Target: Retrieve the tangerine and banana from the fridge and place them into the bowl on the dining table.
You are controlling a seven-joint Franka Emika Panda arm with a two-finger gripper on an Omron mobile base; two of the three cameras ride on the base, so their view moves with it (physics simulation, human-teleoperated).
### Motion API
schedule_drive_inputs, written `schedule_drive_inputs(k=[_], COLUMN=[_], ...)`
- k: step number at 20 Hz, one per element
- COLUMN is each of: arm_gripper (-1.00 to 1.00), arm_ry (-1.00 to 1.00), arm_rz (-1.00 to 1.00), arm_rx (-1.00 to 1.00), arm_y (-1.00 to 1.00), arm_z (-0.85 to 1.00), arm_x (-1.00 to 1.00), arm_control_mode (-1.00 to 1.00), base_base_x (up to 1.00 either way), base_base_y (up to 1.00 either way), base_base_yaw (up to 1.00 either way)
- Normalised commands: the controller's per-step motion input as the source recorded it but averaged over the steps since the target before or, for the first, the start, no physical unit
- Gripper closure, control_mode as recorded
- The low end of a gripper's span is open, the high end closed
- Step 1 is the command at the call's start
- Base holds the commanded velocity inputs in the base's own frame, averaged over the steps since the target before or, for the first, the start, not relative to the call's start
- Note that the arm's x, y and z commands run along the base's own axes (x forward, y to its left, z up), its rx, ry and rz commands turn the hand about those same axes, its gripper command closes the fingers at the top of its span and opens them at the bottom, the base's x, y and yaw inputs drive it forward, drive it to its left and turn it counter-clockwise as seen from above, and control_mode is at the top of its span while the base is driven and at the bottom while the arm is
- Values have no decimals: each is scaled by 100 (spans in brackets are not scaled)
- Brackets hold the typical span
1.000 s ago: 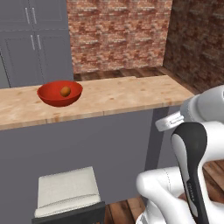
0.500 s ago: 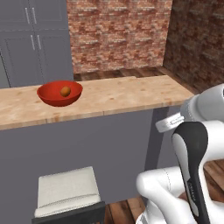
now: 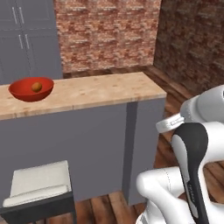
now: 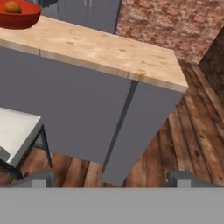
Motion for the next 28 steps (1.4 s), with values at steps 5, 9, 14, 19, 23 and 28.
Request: schedule_drive_inputs(k=[5,9,14,19,23,28], arm_gripper=[-100,-100,-100,-100,-100,-100], arm_ry=[0,0,0,0,0,0], arm_rz=[0,0,0,0,0,0], arm_rx=[0,0,0,0,0,0], arm_y=[0,0,0,0,0,0], arm_z=[0,0,0,0,0,0], arm_x=[0,0,0,0,0,0], arm_control_mode=[100,100,100,100,100,100], base_base_x=[0,7,17,39,71,96], base_base_y=[-73,-90,-99,-90,-60,-27], base_base_yaw=[-3,0,0,0,0,5])
